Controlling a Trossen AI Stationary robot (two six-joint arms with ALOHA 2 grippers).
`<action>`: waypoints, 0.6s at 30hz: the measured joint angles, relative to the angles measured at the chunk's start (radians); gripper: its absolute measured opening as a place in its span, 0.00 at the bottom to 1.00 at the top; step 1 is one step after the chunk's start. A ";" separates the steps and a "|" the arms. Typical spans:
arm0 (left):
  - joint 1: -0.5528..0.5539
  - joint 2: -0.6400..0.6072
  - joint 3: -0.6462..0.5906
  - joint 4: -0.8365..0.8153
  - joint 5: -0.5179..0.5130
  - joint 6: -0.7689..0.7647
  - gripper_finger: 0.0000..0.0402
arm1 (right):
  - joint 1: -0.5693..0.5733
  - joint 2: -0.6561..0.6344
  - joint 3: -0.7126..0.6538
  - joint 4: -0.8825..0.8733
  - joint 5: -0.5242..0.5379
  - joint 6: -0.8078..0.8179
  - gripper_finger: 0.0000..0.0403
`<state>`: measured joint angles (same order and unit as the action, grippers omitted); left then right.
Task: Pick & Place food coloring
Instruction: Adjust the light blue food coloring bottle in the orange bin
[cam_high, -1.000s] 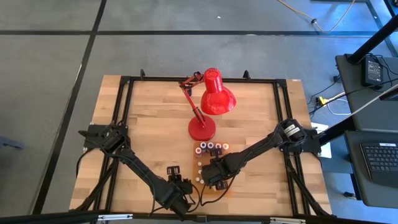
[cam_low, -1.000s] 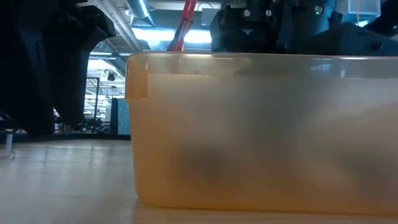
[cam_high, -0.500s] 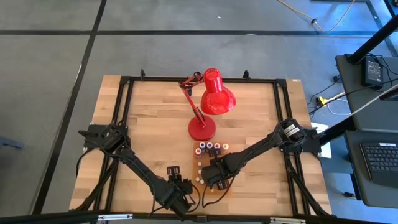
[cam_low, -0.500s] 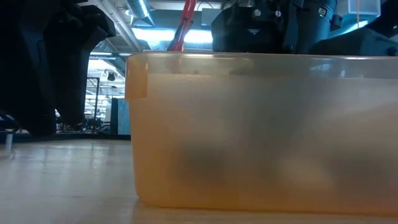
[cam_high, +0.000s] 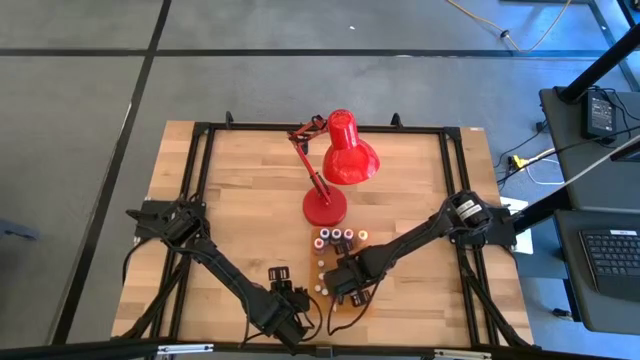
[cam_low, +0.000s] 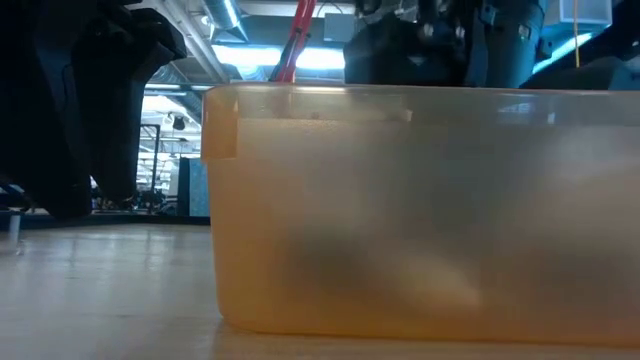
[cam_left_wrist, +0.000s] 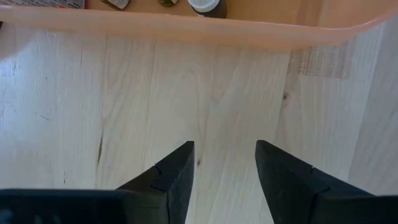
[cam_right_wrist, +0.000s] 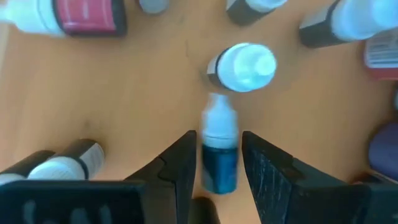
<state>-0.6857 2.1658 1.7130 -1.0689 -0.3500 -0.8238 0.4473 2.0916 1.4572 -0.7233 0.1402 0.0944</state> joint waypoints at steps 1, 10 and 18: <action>0.000 0.000 0.000 0.000 0.000 0.000 0.41 | 0.000 0.000 -0.004 0.005 0.001 0.001 0.33; 0.000 0.000 0.000 0.000 -0.001 0.000 0.41 | 0.001 -0.002 -0.010 0.002 0.007 0.002 0.20; 0.000 0.000 0.000 0.002 0.002 0.075 0.41 | 0.000 -0.007 0.009 -0.048 0.036 0.003 0.17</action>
<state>-0.6853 2.1658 1.7134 -1.0673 -0.3476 -0.7485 0.4477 2.0846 1.4659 -0.7708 0.1765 0.0975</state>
